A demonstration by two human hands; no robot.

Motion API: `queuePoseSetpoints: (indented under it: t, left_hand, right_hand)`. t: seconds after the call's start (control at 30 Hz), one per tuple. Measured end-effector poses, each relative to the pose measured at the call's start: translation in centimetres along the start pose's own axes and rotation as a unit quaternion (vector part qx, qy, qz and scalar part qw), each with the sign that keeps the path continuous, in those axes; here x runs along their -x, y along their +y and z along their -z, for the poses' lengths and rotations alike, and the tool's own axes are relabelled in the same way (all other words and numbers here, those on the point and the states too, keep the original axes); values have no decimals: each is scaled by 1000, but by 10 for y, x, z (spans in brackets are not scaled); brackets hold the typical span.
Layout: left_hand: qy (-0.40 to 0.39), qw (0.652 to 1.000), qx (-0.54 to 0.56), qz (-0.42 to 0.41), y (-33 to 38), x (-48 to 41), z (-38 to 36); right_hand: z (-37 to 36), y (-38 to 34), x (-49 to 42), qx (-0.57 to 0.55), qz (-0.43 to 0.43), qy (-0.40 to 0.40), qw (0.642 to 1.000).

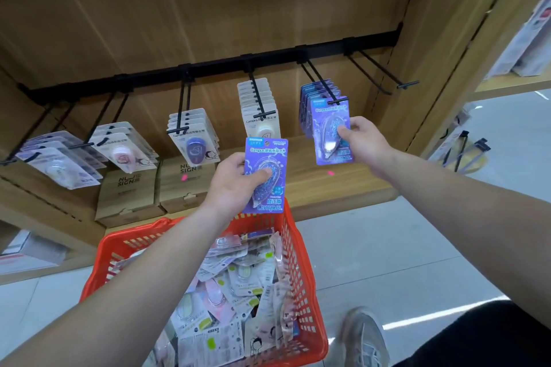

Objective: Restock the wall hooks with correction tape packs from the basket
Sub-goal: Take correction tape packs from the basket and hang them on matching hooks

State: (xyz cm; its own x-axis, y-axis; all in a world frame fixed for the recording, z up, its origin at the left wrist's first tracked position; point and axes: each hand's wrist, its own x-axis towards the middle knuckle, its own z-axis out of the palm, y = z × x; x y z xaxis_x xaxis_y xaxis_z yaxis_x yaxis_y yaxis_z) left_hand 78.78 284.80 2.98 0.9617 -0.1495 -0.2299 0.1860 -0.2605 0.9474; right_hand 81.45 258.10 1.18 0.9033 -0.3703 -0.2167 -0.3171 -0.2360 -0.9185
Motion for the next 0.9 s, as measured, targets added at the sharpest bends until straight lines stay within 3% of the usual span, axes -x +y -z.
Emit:
queuePoseSetpoints:
  t: [0.1, 0.27, 0.53, 0.9]
  left_hand:
    - [-9, 1000, 1, -8, 3, -5, -9]
    - [-28, 999, -21, -13, 13, -22, -33]
    - [-32, 993, -94, -64, 32, -65, -82]
    - [-17, 990, -113, -86, 44, -95, -105]
  right_hand:
    - [-5, -4, -4, 34, -19, 14, 999]
    - [0, -4, -5, 228, -15, 11, 974]
    - [15, 18, 6, 291, 19, -52, 955]
    - [14, 16, 14, 330, 38, -111, 937]
